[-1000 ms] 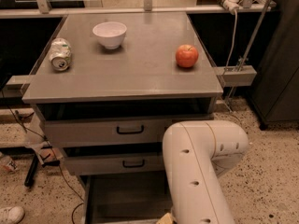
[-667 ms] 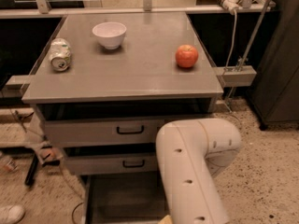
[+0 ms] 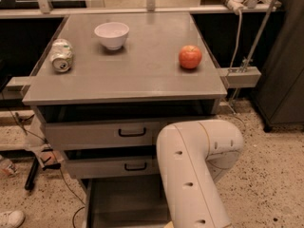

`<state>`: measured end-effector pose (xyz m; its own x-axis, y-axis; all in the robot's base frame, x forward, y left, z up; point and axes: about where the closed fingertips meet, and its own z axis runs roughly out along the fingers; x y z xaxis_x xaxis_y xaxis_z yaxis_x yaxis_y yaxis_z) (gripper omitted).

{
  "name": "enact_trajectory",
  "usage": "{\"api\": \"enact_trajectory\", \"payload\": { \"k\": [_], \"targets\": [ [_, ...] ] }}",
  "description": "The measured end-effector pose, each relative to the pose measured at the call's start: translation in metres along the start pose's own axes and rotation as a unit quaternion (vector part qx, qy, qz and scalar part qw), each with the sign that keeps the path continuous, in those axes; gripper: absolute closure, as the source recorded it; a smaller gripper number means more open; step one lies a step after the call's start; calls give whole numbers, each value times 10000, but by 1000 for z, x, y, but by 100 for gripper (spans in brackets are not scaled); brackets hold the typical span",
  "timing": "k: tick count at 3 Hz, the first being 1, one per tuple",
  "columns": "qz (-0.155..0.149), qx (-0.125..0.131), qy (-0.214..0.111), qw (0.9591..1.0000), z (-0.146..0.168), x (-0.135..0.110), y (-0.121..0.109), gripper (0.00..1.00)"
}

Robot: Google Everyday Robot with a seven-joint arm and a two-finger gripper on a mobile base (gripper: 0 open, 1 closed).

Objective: Open bottom drawer

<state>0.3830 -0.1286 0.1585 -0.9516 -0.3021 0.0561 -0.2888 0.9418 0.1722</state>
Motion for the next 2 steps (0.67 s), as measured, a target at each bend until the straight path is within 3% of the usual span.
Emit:
{"api": "enact_trajectory", "payload": {
  "k": [1,2],
  "targets": [
    [-11,30,-4,10000,0,-1,1,0],
    [-40,56,74,9999,-2,13,2,0]
  ]
}}
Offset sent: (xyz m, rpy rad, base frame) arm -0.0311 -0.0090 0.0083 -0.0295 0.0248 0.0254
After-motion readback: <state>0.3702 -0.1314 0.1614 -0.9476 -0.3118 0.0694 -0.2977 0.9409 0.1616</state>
